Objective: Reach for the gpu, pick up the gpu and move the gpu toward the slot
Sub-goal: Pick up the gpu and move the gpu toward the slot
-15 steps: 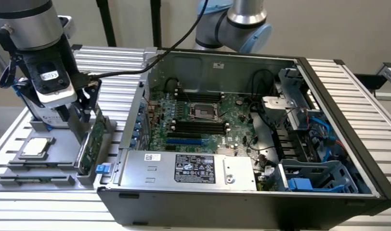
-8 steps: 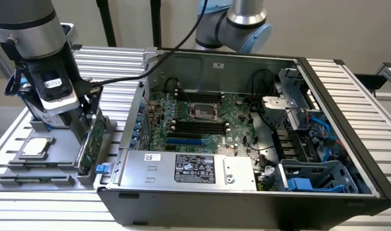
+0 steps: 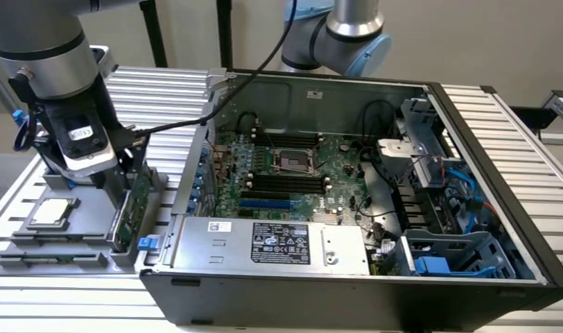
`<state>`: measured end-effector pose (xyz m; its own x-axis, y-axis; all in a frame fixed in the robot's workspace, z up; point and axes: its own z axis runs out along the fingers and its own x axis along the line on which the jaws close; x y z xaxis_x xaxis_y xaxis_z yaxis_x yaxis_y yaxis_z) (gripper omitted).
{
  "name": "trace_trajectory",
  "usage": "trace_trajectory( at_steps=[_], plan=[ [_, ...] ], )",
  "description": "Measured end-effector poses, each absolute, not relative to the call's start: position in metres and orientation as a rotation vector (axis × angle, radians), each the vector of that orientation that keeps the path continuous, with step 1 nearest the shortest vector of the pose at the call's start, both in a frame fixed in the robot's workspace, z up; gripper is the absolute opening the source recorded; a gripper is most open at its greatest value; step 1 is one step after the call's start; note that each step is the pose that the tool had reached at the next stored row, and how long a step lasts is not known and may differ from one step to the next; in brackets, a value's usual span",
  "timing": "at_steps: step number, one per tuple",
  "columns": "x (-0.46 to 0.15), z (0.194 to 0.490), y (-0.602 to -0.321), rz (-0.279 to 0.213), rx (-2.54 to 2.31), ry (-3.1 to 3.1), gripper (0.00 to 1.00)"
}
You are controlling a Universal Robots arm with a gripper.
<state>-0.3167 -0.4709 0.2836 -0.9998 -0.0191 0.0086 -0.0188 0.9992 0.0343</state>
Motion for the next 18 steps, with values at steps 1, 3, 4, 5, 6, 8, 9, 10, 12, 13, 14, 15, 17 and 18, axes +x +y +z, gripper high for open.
trace_trajectory(
  at_steps=[1,3,4,5,6,8,9,10,12,13,14,15,17,18],
  plan=[
    [-0.317,0.282,-0.471,-0.054,0.030,-3.133,0.48],
    [-0.317,0.278,-0.472,-0.053,0.030,-3.134,0.48],
    [-0.317,0.276,-0.473,-0.053,0.030,-3.135,0.48],
    [-0.317,0.274,-0.473,-0.053,0.030,-3.135,0.48],
    [-0.317,0.273,-0.473,-0.052,0.030,-3.136,0.48],
    [-0.317,0.269,-0.473,-0.051,0.030,-3.138,0.48],
    [-0.317,0.267,-0.473,-0.050,0.030,-3.139,0.48],
    [-0.317,0.265,-0.473,-0.049,0.030,-3.140,0.48],
    [-0.317,0.262,-0.473,-0.048,0.030,-3.142,0.48],
    [-0.317,0.260,-0.473,-0.048,0.030,-3.142,0.48],
    [-0.317,0.258,-0.473,-0.047,0.030,-3.143,0.48],
    [-0.317,0.256,-0.473,-0.047,0.030,-3.144,0.48],
    [-0.317,0.253,-0.473,-0.047,0.030,-3.145,0.48],
    [-0.317,0.251,-0.473,-0.047,0.030,-3.146,0.48]
  ],
)
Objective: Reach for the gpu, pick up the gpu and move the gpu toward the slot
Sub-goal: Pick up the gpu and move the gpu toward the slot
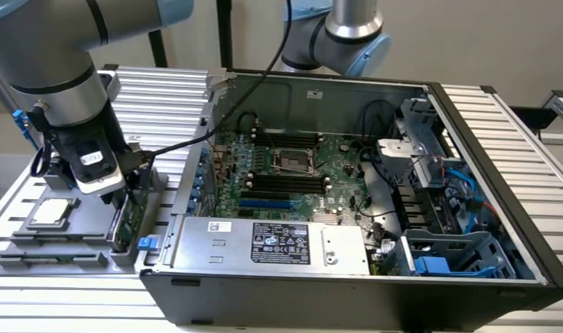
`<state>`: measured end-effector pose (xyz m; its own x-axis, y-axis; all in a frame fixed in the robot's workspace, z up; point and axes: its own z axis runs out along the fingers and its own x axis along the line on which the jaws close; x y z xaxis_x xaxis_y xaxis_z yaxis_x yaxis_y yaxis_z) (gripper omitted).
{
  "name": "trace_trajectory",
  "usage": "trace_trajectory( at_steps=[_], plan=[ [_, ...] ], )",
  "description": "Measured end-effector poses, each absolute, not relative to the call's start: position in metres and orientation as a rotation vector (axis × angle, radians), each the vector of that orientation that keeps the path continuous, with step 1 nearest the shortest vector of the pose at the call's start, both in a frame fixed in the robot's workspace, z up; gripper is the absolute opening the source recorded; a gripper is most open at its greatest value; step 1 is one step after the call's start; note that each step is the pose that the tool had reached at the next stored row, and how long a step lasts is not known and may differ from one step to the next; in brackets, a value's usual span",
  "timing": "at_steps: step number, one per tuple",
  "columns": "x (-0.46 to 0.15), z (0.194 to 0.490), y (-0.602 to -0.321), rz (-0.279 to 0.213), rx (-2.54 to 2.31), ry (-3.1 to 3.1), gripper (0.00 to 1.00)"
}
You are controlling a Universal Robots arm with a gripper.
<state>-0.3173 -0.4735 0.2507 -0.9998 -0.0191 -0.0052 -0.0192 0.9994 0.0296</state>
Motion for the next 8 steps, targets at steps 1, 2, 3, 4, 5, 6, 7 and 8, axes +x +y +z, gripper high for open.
trace_trajectory(
  at_steps=[1,2,3,4,5,6,7,8],
  plan=[
    [-0.3173,0.2489,-0.4735,0.046,-0.030,3.135,0.48],
    [-0.3173,0.2472,-0.4735,0.046,-0.030,3.135,0.48],
    [-0.3173,0.2454,-0.4735,0.046,-0.030,3.134,0.48],
    [-0.3173,0.2435,-0.4735,0.046,-0.030,3.134,0.48],
    [-0.3173,0.2418,-0.4735,0.046,-0.030,3.133,0.48],
    [-0.3173,0.2405,-0.4735,0.045,-0.030,3.133,0.48],
    [-0.3173,0.2401,-0.4735,0.045,-0.030,3.133,0.48],
    [-0.3173,0.2401,-0.4735,0.045,-0.030,3.133,0.48]
  ],
)
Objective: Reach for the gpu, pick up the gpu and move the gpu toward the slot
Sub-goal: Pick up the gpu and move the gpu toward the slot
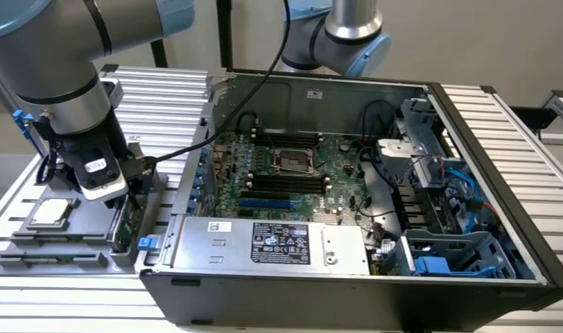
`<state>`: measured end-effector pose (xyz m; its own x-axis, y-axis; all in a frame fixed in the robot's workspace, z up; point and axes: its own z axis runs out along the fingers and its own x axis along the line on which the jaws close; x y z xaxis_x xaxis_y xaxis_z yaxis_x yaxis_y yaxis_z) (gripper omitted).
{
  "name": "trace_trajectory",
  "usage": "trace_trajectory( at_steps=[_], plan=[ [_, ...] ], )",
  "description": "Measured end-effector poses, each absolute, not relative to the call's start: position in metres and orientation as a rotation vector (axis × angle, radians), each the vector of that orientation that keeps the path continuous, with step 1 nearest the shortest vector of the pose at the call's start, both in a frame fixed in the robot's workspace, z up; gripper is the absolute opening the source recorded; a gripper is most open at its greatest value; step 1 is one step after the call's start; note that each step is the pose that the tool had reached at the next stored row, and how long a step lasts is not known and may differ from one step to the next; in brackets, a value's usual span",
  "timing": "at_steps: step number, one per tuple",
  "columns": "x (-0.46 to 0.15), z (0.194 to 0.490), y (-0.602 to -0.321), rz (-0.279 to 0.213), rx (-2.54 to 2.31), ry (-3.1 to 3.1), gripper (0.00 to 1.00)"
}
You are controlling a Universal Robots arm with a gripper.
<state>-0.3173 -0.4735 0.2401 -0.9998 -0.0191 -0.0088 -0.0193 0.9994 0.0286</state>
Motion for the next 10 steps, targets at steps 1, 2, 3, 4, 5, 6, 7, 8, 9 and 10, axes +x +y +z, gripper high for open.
trace_trajectory(
  at_steps=[1,2,3,4,5,6,7,8,9,10],
  plan=[
    [-0.3173,0.2401,-0.4735,0.045,-0.030,3.133,0.48],
    [-0.3173,0.2400,-0.4734,0.045,-0.030,3.133,0.48],
    [-0.3171,0.2399,-0.4734,0.045,-0.030,3.132,0.48],
    [-0.3169,0.2399,-0.4734,0.045,-0.030,3.132,0.48],
    [-0.3169,0.2399,-0.4735,0.045,-0.030,3.132,0.48],
    [-0.3168,0.2399,-0.4735,0.045,-0.030,3.132,0.48],
    [-0.3168,0.2399,-0.4735,0.045,-0.030,3.133,0.48],
    [-0.3168,0.2400,-0.4735,0.045,-0.030,3.133,0.46],
    [-0.3168,0.2399,-0.4735,0.045,-0.030,3.132,0.46],
    [-0.3168,0.2399,-0.4735,0.045,-0.030,3.132,0.46]
  ],
)
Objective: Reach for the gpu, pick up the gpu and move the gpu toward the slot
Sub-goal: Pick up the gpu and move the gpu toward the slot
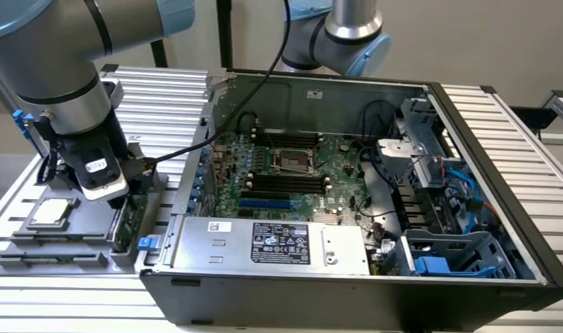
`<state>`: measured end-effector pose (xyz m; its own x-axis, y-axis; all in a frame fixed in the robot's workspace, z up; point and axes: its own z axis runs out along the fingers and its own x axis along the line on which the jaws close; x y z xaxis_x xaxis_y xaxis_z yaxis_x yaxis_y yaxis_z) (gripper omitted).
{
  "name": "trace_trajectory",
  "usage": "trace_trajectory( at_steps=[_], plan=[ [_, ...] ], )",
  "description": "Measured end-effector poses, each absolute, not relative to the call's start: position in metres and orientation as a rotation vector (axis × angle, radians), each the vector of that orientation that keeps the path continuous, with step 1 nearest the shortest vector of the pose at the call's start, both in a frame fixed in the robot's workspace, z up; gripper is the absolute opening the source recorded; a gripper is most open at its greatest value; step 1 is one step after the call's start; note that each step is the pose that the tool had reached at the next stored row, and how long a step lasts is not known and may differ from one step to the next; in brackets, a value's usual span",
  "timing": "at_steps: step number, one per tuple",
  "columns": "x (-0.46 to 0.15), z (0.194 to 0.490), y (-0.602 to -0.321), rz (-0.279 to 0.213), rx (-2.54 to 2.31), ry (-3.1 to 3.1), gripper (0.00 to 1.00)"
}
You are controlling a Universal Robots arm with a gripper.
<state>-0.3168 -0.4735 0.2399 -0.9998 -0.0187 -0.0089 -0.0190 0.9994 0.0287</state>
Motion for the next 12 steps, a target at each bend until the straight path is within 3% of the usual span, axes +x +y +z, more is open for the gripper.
trace_trajectory(
  at_steps=[1,4,6,12],
  plan=[
    [-0.3168,0.2399,-0.4735,0.045,-0.029,3.133,0.39],
    [-0.3168,0.2400,-0.4734,0.045,-0.030,3.133,0.39],
    [-0.3167,0.2406,-0.4734,0.045,-0.030,3.132,0.30],
    [-0.3167,0.2419,-0.4735,0.045,-0.030,3.132,0.27]
  ],
)
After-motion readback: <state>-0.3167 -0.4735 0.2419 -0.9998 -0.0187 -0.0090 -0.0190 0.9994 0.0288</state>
